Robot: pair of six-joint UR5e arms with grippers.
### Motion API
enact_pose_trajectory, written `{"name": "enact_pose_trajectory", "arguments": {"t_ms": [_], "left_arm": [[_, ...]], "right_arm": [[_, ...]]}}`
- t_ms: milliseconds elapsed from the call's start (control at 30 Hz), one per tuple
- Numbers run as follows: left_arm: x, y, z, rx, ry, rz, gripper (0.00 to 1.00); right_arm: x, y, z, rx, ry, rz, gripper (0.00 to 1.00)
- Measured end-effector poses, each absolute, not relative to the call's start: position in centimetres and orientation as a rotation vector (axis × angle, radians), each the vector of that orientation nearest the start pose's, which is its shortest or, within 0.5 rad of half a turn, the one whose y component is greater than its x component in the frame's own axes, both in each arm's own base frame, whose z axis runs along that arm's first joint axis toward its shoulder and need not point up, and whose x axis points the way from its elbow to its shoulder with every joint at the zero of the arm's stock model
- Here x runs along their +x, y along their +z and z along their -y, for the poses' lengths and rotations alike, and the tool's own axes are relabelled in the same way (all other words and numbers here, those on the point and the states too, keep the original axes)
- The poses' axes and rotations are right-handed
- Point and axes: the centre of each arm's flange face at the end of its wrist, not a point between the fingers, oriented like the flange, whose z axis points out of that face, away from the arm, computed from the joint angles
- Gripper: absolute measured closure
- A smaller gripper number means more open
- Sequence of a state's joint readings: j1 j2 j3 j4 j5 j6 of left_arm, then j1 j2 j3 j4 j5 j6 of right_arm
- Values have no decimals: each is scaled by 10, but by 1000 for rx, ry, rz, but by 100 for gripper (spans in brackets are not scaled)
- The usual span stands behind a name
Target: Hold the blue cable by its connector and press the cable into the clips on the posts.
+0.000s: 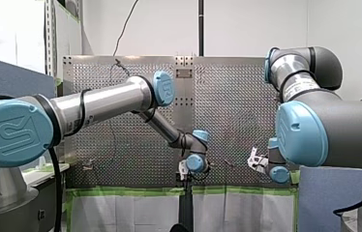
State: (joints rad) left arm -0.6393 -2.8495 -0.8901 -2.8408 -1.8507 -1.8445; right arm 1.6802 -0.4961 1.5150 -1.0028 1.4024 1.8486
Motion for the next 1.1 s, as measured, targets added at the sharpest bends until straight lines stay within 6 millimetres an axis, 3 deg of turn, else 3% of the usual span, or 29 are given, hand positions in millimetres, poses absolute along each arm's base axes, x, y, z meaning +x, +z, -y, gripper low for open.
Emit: {"name": "enact_pose_trajectory", "arguments": {"t_ms": [33,100,133,200,233,267,433,633,1100], "left_arm": [[572,-62,557,155,-369,-1875,59],[568,-66,555,174,-373,-1889,35],[567,-68,556,183,-375,-1893,35],[563,-69,557,209,-382,-1900,7],[562,-70,557,221,-384,-1903,7],[560,-70,559,240,-387,-1906,0],[549,-60,571,323,-409,-1899,0],[516,-53,592,454,-447,-1889,0],[448,-86,599,710,-467,-1916,0]], "right_arm": [[223,-71,655,1311,1596,1316,100],[223,-73,655,1311,1595,1319,100],[223,-73,655,1311,1596,1320,100],[223,-74,654,1311,1597,1322,100],[223,-74,654,1311,1598,1323,100],[223,-75,654,1310,1598,1324,100],[223,-76,654,1311,1599,1327,100],[223,-78,653,1311,1598,1329,100],[224,-81,651,1317,1594,1336,100]]}}
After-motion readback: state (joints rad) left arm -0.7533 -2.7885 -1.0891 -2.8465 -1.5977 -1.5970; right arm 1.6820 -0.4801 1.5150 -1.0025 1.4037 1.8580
